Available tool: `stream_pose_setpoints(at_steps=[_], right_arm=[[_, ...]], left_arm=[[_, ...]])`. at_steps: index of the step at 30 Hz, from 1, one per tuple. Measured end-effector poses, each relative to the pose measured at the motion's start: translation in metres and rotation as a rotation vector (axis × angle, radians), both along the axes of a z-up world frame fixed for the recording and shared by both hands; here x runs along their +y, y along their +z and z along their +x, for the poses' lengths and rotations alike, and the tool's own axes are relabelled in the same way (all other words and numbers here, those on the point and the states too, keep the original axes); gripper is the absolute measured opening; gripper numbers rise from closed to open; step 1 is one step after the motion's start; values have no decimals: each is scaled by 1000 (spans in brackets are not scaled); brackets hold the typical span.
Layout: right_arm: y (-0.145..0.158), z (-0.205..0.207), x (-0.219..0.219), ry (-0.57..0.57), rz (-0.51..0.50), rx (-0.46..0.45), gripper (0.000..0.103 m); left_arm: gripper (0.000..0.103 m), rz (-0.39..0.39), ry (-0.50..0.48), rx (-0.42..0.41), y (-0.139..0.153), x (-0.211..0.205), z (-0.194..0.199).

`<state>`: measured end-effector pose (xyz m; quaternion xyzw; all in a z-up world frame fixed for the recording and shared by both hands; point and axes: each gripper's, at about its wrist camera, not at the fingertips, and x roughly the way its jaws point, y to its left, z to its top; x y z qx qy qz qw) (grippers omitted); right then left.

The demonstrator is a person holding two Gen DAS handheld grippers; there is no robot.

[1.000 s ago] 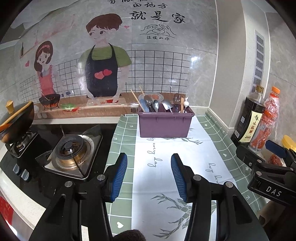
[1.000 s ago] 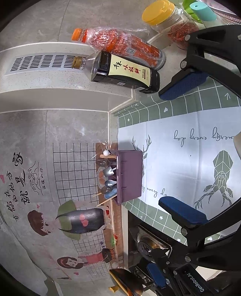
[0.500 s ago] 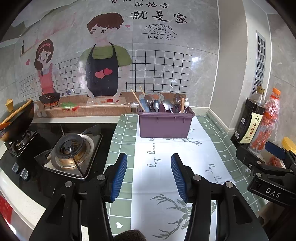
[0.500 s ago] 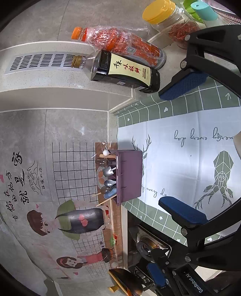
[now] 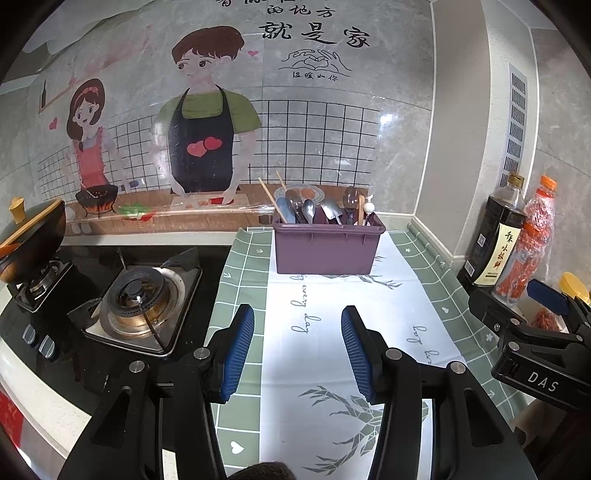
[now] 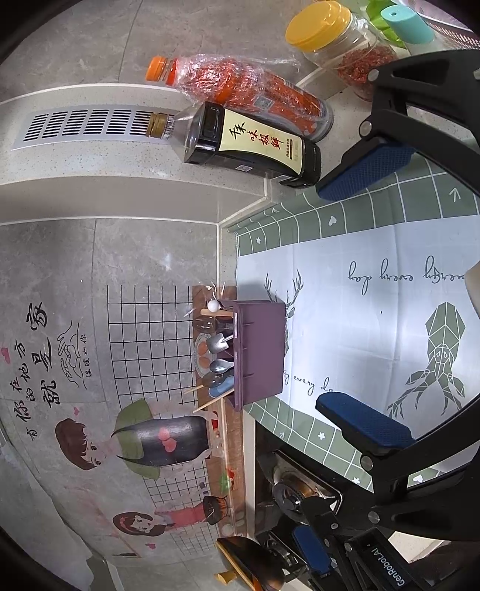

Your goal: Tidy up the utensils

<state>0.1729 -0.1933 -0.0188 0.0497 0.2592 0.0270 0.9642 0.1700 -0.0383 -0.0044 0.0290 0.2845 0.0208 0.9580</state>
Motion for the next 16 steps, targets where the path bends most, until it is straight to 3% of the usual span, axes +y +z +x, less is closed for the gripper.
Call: stream_pose_setpoints(at_steps=[16], right_arm=[[2, 3, -2, 0, 8, 4, 103]], left_arm=[[50, 0, -13, 3, -2, -2, 1]])
